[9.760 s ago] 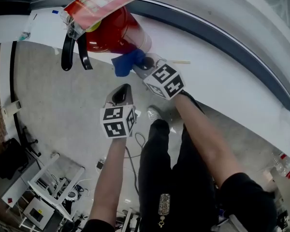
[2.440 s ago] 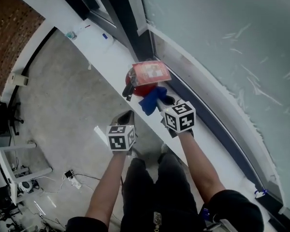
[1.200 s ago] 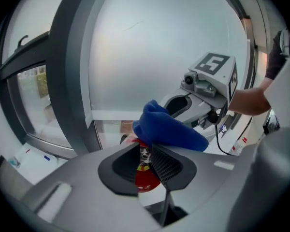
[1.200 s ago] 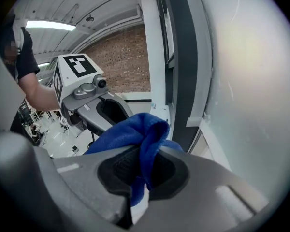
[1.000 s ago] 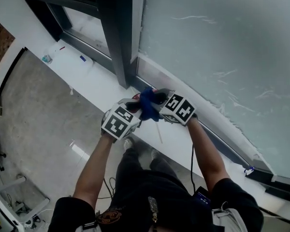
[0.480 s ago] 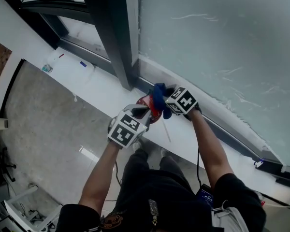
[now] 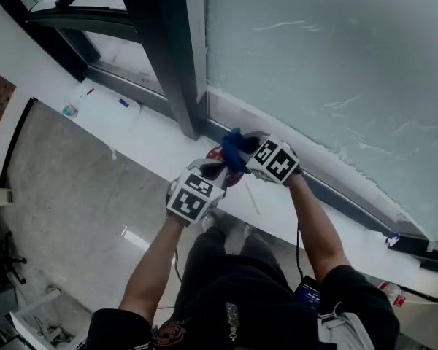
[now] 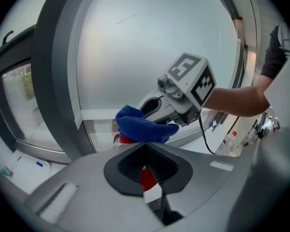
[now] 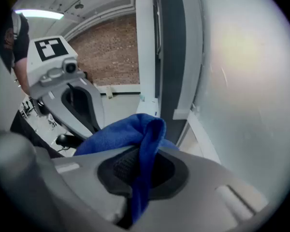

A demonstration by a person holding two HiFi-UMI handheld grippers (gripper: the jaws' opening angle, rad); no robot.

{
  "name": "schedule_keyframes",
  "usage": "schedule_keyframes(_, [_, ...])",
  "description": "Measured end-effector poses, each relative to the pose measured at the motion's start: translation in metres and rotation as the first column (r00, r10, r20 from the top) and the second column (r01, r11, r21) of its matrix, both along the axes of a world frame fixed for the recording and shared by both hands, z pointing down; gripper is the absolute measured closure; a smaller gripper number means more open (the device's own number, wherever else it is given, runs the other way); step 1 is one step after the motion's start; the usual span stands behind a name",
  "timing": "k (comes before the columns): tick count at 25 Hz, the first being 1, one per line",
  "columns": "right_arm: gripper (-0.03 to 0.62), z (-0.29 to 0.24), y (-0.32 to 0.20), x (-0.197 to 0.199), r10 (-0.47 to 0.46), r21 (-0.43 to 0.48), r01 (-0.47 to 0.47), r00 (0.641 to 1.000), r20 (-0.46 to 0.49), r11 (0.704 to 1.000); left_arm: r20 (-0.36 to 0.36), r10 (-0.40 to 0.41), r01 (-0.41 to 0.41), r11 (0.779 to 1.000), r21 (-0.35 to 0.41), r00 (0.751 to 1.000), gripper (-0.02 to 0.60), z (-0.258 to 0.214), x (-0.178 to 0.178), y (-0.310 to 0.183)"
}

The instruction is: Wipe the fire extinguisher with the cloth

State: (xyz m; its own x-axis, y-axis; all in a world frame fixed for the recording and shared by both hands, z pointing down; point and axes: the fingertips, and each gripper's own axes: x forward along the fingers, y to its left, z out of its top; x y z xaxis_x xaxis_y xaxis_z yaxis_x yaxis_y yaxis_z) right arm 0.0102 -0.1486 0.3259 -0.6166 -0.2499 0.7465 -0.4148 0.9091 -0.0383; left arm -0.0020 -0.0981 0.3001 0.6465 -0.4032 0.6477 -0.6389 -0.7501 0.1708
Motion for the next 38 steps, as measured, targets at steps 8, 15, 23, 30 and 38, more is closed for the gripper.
schedule_keyframes(8, [0.571,-0.023,0.016,-0.024,0.025,0.030,-0.026,0.998,0.051,0.999,-0.034,0.009,-0.009,1.000,-0.001,0.999,0.574,-0.003,-0.007,0.004])
schedule_keyframes(15, [0.571,0.006,0.002,0.015,0.228,-0.012,-0.228,0.963,0.141,0.973,0.018,-0.017,0.017,0.999,0.027,1.000,0.574,-0.005,-0.005,0.000])
schedule_keyframes(23, [0.571,0.069,0.008,0.074,0.377,-0.084,-0.373,0.926,0.033,0.924,0.157,0.035,-0.043,0.998,0.049,0.987,0.518,-0.010,0.017,0.006])
schedule_keyframes(30, [0.571,0.052,0.019,0.103,0.416,-0.087,-0.407,0.896,0.156,0.909,0.400,0.288,-0.307,0.952,-0.016,0.870,0.259,0.013,0.068,0.028])
schedule_keyframes(38, [0.571,0.038,0.039,0.142,0.471,-0.120,-0.456,0.852,0.227,0.882,0.600,0.269,-0.322,0.946,-0.020,0.753,0.300,0.045,0.063,0.016])
